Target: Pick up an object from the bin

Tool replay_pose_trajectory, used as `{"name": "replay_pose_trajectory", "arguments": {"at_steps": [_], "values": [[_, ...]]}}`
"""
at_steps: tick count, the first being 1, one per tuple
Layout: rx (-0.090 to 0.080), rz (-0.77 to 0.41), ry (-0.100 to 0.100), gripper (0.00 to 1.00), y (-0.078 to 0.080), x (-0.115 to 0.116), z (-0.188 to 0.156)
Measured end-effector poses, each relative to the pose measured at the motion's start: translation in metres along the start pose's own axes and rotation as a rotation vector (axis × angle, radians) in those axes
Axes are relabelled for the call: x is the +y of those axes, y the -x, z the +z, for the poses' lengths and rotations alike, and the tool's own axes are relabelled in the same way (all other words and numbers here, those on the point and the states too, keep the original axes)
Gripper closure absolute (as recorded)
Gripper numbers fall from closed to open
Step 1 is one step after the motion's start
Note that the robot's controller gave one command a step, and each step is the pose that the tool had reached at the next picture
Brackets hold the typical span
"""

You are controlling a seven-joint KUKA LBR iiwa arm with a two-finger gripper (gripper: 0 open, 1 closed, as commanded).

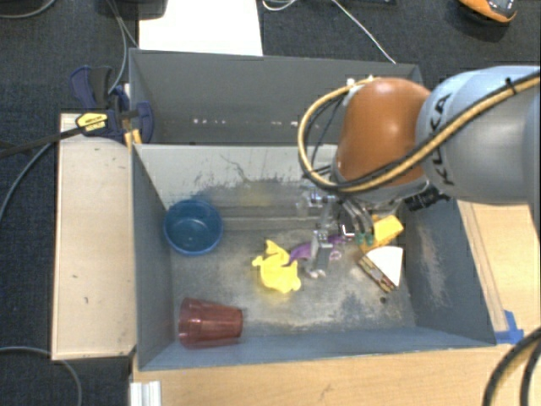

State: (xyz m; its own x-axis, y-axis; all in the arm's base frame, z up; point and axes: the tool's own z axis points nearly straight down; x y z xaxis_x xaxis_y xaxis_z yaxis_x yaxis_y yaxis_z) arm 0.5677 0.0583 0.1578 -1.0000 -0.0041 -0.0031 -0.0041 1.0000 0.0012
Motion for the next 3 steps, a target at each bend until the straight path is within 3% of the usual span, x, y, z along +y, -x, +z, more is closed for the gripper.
{"name": "replay_pose_trajectory", "arguments": {"at_steps": [2, 3], "values": [[0.000, -0.196, -0.001, 0.00, 0.004, -0.064, 0.090], [-0.001, -0.294, 0.000, 0.00, -0.004, -0.053, 0.087]]}}
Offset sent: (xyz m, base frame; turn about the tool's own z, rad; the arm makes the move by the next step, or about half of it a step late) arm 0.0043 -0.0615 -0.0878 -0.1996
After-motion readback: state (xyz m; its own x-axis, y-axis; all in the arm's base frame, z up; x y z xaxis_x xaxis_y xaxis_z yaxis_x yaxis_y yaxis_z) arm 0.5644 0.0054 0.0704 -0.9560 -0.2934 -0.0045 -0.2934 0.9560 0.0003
